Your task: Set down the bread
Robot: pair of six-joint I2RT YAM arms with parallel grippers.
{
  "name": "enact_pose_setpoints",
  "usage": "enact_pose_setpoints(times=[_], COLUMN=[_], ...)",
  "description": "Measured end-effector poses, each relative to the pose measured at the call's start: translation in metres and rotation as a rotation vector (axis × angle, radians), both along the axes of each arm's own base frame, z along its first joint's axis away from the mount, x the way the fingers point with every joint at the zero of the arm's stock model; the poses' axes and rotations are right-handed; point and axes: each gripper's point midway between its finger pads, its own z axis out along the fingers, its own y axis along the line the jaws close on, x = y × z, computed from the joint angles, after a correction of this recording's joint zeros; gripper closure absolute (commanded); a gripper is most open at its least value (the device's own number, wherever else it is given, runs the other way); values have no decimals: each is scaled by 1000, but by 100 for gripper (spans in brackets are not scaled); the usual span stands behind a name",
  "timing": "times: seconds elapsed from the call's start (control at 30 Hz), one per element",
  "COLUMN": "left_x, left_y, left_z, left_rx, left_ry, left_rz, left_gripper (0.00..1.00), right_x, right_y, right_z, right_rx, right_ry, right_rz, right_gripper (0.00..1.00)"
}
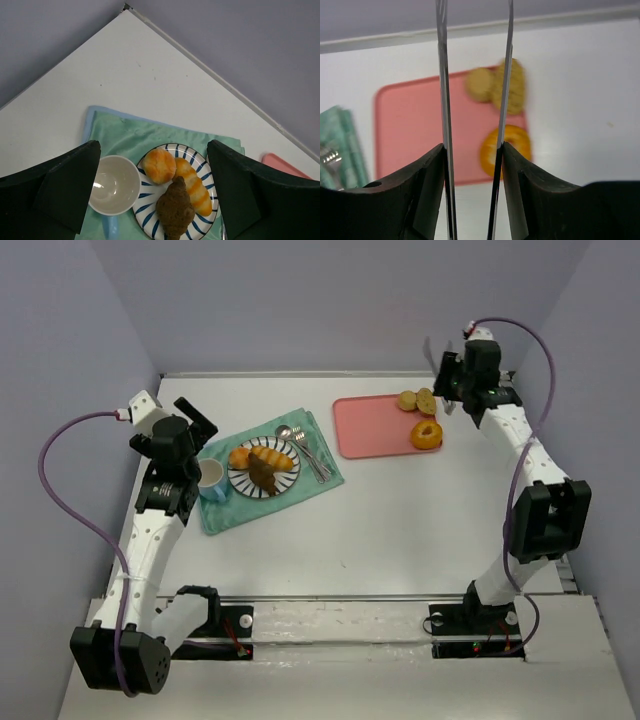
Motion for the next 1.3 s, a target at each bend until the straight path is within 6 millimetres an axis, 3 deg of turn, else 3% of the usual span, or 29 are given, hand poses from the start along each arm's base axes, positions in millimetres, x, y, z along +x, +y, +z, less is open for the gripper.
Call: enact_pose_setpoints(times=[0.03, 0.13, 0.3, 0.47, 0.53, 0.67, 0.73, 0.77, 0.9, 1.0, 1.1, 1.3], left_x=[0, 2, 9, 17, 19, 21, 22, 22, 23, 24, 24, 24], left_y=[1, 4, 7, 6, 5, 4, 3, 3, 2, 1, 0, -3], left_z=[-1, -5, -21, -34, -37, -37, -35, -34, -31, -29, -28, -28], left_rx=[2, 8, 20, 19, 17, 14, 13, 11, 8, 6, 4, -1], left_ry=[3, 14, 65, 105, 113, 115, 112, 109, 104, 100, 98, 101], left_rz=[8, 24, 45, 46, 45, 41, 39, 37, 31, 27, 22, 6], left_gripper=[1, 1, 1, 1, 1, 1, 1, 1, 1, 1, 1, 1], right_x=[-1, -10, -27, -31, -33, -42, -47, -49, -51, -53, -53, -56], right_y=[-48, -118, -186, -219, -221, -220, -219, -219, -221, -222, -222, -200], right_z=[-9, -36, -93, -143, -165, -200, -210, -212, -207, -193, -168, -82], right_rx=[5, 26, 44, 47, 48, 52, 51, 53, 57, 55, 62, 143], right_ry=[12, 58, 165, 258, 301, 383, 413, 417, 411, 386, 332, 144], right_rz=[-110, -281, -449, -536, -544, -557, -563, -570, -590, -600, -599, -492], right_gripper=[49, 49, 48, 41, 33, 25, 7, 0, 0, 0, 0, 0])
